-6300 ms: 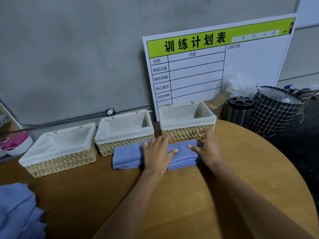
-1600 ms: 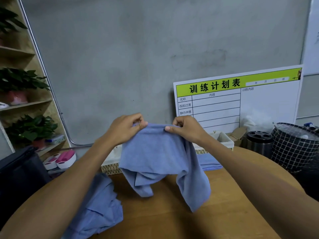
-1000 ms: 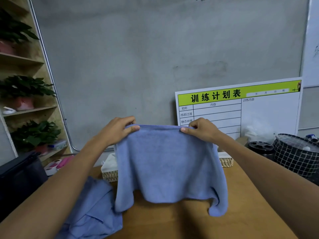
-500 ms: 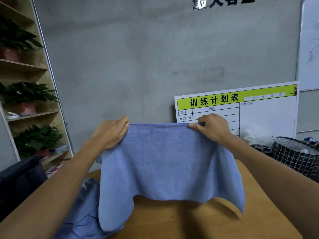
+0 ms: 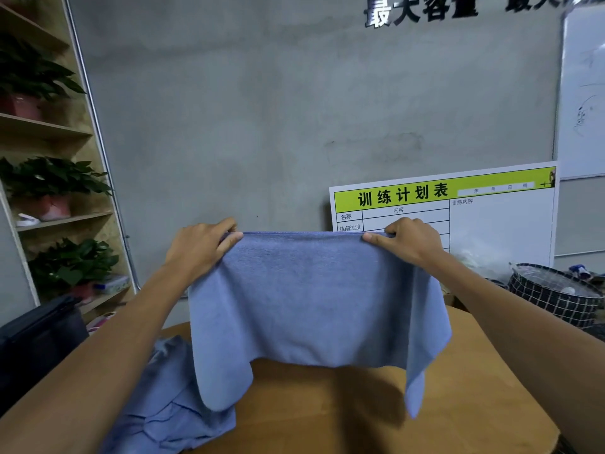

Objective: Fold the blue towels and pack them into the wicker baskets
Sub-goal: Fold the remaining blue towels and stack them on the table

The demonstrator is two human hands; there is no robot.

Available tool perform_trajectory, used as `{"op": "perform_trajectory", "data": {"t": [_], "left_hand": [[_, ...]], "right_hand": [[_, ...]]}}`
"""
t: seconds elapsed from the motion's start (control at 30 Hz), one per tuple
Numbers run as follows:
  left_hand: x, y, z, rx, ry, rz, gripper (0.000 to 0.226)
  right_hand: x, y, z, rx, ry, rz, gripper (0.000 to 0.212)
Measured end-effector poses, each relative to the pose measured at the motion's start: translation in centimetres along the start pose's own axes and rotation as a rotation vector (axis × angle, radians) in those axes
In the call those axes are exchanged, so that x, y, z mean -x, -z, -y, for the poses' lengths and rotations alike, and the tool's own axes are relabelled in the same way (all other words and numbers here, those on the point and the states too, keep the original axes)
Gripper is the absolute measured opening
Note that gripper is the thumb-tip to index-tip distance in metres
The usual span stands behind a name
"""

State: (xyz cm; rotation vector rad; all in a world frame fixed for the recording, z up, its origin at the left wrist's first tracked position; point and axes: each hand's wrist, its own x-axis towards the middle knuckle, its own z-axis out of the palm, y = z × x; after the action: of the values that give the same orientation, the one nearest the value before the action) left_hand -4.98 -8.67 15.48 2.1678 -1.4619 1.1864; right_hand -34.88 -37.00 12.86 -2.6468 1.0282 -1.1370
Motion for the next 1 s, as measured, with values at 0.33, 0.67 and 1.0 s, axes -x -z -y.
{"op": "perform_trajectory", "data": {"t": [0.33,0.67,1.0], "left_hand": [[1.8,1.6,-0.3,-0.012,-0.069,-0.122,0.050],[2.4,6.1,-2.2,-0.056,-0.195,-0.264,0.034],[4.8,-10.7,-4.5,0.028,-0.192,0.028,0.040]], "right_hand": [[1.9,2.2,-0.7,0.035,0.096,-0.133,0.069],[2.9,8.4,-0.6,0.131,0.156,-0.273,0.073],[2.2,-5.2,-9.0,0.356,0.145,0.099,0.073]]}}
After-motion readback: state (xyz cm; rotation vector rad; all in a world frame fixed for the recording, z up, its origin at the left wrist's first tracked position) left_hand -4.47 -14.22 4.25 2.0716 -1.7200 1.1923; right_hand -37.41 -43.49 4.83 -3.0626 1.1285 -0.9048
